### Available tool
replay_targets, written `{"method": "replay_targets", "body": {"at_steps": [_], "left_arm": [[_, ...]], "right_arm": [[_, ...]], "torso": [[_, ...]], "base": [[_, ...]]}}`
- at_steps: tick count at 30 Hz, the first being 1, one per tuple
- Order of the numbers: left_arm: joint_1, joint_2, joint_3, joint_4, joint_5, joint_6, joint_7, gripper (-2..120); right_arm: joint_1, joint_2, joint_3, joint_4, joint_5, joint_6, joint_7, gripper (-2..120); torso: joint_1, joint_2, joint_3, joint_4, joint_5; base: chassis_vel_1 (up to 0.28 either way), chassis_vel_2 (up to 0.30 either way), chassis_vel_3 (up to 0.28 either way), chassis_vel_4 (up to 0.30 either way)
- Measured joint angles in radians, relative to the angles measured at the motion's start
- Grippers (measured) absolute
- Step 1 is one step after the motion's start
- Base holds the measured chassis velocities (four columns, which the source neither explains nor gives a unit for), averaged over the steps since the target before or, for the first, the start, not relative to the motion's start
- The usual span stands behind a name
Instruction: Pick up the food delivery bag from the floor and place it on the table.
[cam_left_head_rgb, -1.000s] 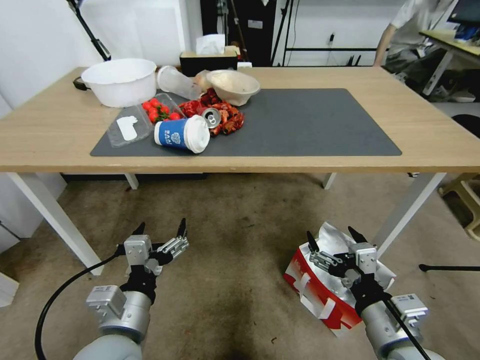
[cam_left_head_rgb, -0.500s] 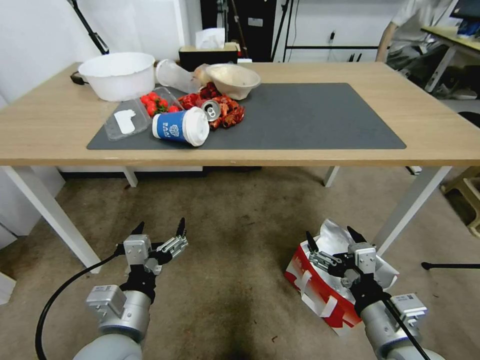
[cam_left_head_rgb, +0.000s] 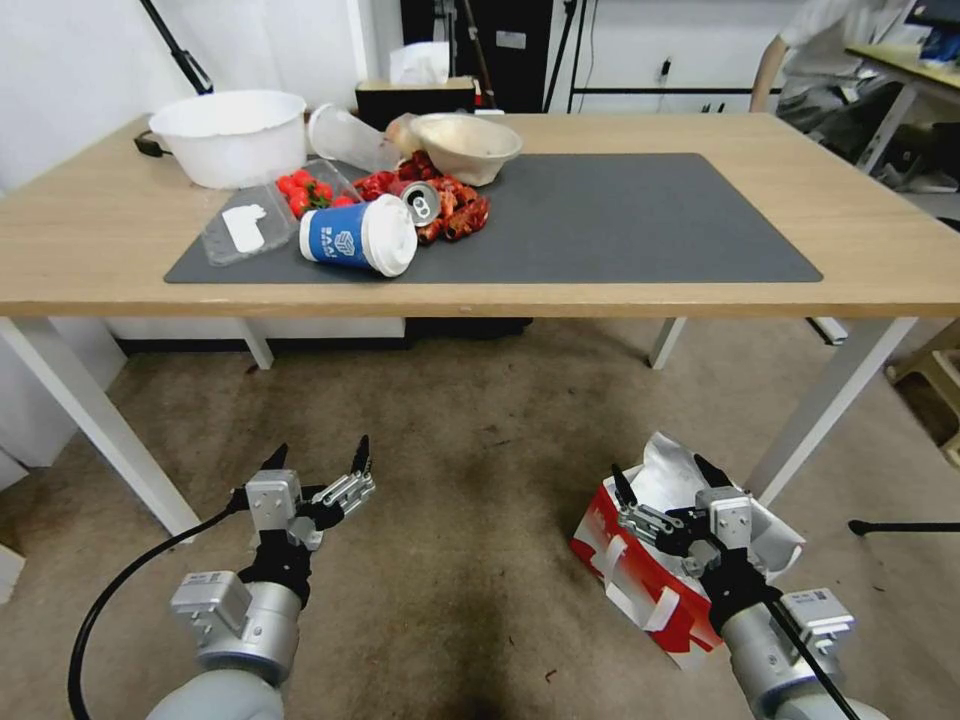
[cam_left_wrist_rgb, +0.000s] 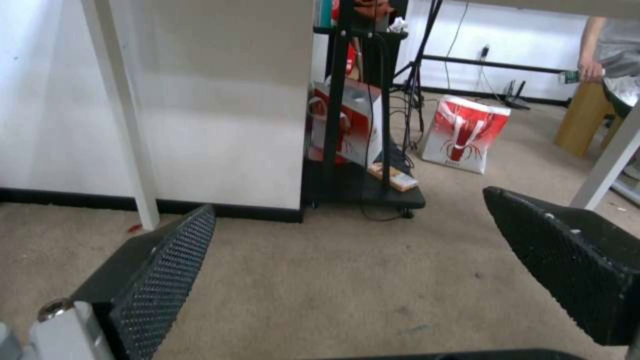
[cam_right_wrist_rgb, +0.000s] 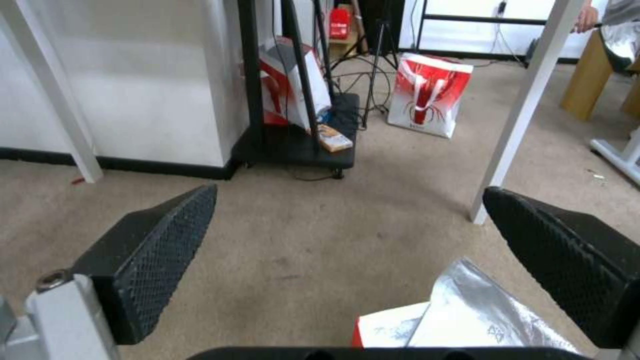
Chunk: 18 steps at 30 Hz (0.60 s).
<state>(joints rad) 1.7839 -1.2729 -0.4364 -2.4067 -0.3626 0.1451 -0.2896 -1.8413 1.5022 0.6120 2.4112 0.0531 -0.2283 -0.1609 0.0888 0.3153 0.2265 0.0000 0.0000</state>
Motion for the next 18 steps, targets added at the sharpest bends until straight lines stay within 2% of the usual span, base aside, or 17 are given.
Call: {"method": "replay_targets", "body": {"at_steps": [11, 18], "left_arm": [[0.002, -0.001, 0.001, -0.001, 0.0, -0.007, -0.001, 100], [0.006, 0.0, 0.0, 0.001, 0.003, -0.008, 0.002, 100]], "right_arm": [[-0.001, -0.001, 0.001, 0.0, -0.001, 0.002, -0.003, 100], [0.0, -0.001, 0.001, -0.002, -0.001, 0.004, -0.004, 100]], "torso": [[-0.011, -0.037, -0.025, 0.0, 0.0001], [-0.02, -0.071, -0.051, 0.0, 0.0]], "base": [[0.0, 0.0, 0.0, 0.0], [0.0, 0.0, 0.0, 0.0]]}}
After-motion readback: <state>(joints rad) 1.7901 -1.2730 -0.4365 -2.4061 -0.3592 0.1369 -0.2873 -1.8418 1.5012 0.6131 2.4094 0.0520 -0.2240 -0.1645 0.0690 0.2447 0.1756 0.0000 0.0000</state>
